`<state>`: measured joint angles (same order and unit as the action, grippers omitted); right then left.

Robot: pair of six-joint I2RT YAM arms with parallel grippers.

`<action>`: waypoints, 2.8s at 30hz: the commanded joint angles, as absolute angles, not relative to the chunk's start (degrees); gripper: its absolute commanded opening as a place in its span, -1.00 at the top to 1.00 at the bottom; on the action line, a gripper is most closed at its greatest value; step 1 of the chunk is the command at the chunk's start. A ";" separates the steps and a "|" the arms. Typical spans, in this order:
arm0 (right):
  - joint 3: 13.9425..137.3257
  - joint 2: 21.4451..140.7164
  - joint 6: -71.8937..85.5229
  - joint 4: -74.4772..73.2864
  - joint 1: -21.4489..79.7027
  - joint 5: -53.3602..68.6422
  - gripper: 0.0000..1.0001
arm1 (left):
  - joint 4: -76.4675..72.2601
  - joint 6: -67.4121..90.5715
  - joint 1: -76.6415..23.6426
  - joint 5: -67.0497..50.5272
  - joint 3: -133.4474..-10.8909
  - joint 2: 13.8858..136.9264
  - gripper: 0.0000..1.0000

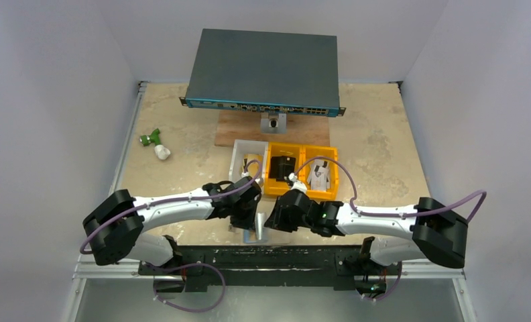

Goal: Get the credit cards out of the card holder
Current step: Remove the credit card from the card holder.

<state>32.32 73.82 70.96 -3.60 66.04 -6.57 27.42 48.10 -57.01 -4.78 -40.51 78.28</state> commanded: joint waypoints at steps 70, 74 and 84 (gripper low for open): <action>68.16 103.77 63.64 -35.24 76.11 -23.63 -0.19 | 30.76 50.70 -37.19 -9.06 -26.73 53.44 0.43; 67.73 104.84 63.74 -35.12 76.22 -22.97 -0.15 | 30.12 50.35 -37.21 -9.91 -26.75 54.09 0.45; 61.45 101.00 65.47 -28.84 76.11 -18.88 0.49 | 27.39 47.75 -37.20 -15.04 -27.18 57.41 0.50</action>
